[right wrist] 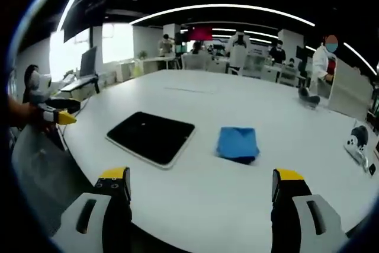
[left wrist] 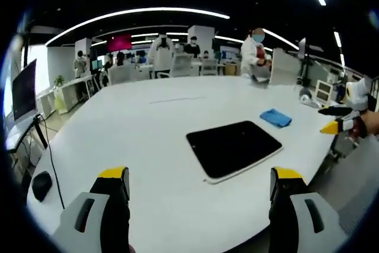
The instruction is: Wipe the mirror surface with the cleaning cloth until all visible marks leave the cleaned area.
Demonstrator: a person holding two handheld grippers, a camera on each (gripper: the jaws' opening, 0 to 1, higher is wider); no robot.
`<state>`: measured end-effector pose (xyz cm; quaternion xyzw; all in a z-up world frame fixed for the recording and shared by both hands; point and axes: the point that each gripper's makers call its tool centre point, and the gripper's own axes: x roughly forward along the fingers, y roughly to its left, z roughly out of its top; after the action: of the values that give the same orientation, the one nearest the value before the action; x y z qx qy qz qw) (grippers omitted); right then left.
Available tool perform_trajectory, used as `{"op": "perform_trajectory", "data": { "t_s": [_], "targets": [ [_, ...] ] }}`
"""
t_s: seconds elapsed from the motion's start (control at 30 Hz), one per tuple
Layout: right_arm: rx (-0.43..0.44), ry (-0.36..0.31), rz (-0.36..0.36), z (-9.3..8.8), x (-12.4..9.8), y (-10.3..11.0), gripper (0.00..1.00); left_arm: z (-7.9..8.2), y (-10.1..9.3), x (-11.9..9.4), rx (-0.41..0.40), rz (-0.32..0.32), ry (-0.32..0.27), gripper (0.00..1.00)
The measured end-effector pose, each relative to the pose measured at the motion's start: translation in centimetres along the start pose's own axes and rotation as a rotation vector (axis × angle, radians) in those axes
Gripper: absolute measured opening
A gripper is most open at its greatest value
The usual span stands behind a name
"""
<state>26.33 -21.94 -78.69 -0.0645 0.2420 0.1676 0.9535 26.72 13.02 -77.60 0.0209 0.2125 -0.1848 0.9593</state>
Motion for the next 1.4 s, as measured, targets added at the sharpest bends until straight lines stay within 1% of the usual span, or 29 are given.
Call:
{"op": "perform_trajectory", "data": {
  "t_s": [0.03,0.07,0.13,0.2,0.23,0.3,0.43,0.53,0.67,0.77,0.97,1.07,1.13,1.2,1.27,1.3,1.33,1.37,1.4],
  "targets": [
    [0.007,0.0,-0.003,0.0,0.0,-0.1,1.0,-0.1,-0.2,0.0,-0.014,-0.005,-0.004,0.99],
    [0.012,-0.004,-0.005,0.0,0.0,-0.1,1.0,-0.7,-0.4,0.1,-0.007,-0.019,0.013,0.99],
    [0.029,-0.008,-0.009,0.0,0.0,-0.2,1.0,-1.5,-0.1,0.4,0.039,-0.014,0.051,0.99],
    [0.042,-0.005,-0.006,0.0,0.0,-0.2,1.0,-1.7,0.2,0.7,-0.006,-0.015,0.062,0.99],
    [0.042,-0.004,-0.006,0.0,0.1,-0.2,1.0,-1.9,0.1,0.7,0.0,-0.015,0.065,0.99],
    [0.034,0.008,-0.002,-0.2,0.1,0.1,1.0,-2.4,-0.1,0.7,0.021,-0.022,0.089,0.99],
    [0.027,0.019,-0.007,-0.4,0.1,0.0,1.0,-2.0,-0.1,0.6,0.038,-0.025,0.069,0.99],
    [0.029,0.025,-0.008,-0.5,0.2,0.0,1.0,-2.3,-0.2,0.7,0.055,-0.03,0.083,0.99],
    [0.018,0.028,-0.006,-0.5,0.1,0.2,1.0,-2.5,-0.2,0.6,0.053,-0.033,0.093,0.99],
    [0.025,0.032,-0.007,-0.7,0.1,0.1,1.0,-2.3,-0.3,0.6,0.069,-0.036,0.084,0.99],
    [0.033,0.019,-0.005,-0.5,0.1,0.0,1.0,-2.5,-0.4,0.6,0.072,-0.037,0.093,0.99],
    [0.045,0.04,-0.002,-0.5,0.2,-0.2,1.0,-2.5,-0.3,0.7,0.079,-0.036,0.097,0.99],
    [0.049,0.044,-0.002,-0.2,0.3,-0.5,1.0,-2.5,-0.3,0.7,0.089,-0.033,0.099,0.99],
    [0.016,0.054,-0.004,0.4,0.4,-0.9,1.0,-2.7,-0.3,0.6,0.088,-0.031,0.103,0.99],
    [-0.003,0.059,-0.012,1.6,0.5,-1.8,1.0,-2.8,-0.1,0.6,0.087,-0.027,0.106,0.99],
    [0.0,0.057,-0.012,2.3,0.6,-2.3,1.0,-2.8,-0.1,0.6,0.086,-0.027,0.106,0.99],
    [0.012,0.05,-0.01,3.4,0.7,-3.1,0.99,-2.8,-0.2,0.6,0.089,-0.031,0.109,0.99],
    [0.024,0.043,0.002,4.4,0.8,-3.4,0.98,-2.8,-0.2,0.7,0.094,-0.033,0.111,0.99],
    [0.029,0.024,0.011,5.8,1.0,-3.9,0.97,-2.8,-0.3,0.6,0.096,-0.034,0.111,0.99]
  ]
}}
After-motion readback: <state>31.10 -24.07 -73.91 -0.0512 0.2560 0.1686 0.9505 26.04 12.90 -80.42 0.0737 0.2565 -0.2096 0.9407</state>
